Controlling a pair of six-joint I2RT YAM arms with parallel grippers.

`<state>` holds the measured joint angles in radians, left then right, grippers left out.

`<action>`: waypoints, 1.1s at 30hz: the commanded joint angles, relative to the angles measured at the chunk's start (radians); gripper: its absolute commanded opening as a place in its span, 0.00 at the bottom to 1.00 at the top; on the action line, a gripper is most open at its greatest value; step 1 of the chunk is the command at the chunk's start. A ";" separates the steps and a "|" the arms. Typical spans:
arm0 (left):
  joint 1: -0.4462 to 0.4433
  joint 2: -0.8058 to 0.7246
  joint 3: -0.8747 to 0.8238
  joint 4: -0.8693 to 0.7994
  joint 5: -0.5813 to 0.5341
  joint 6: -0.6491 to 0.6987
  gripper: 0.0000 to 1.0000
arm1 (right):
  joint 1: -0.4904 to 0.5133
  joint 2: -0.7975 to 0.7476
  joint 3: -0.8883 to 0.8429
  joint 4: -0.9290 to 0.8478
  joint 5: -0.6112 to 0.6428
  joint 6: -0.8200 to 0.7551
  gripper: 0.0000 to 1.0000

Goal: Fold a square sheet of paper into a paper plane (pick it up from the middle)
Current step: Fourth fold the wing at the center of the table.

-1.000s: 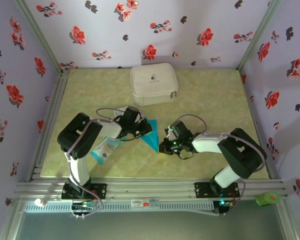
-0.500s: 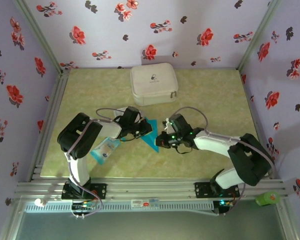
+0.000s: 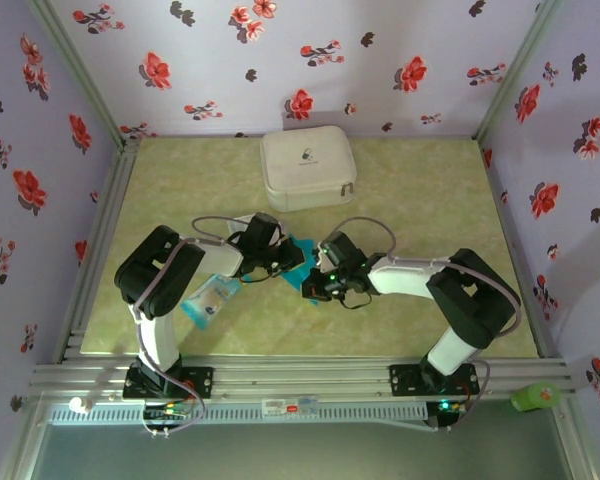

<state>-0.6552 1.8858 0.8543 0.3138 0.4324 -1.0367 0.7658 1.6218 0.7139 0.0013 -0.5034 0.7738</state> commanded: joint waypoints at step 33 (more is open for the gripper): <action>0.019 0.033 -0.041 -0.090 -0.046 0.025 0.09 | -0.070 -0.100 -0.301 0.141 -0.032 0.115 0.02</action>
<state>-0.6540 1.8858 0.8497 0.3222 0.4355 -1.0367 0.7002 1.5528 0.4313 0.3485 -0.5560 0.9237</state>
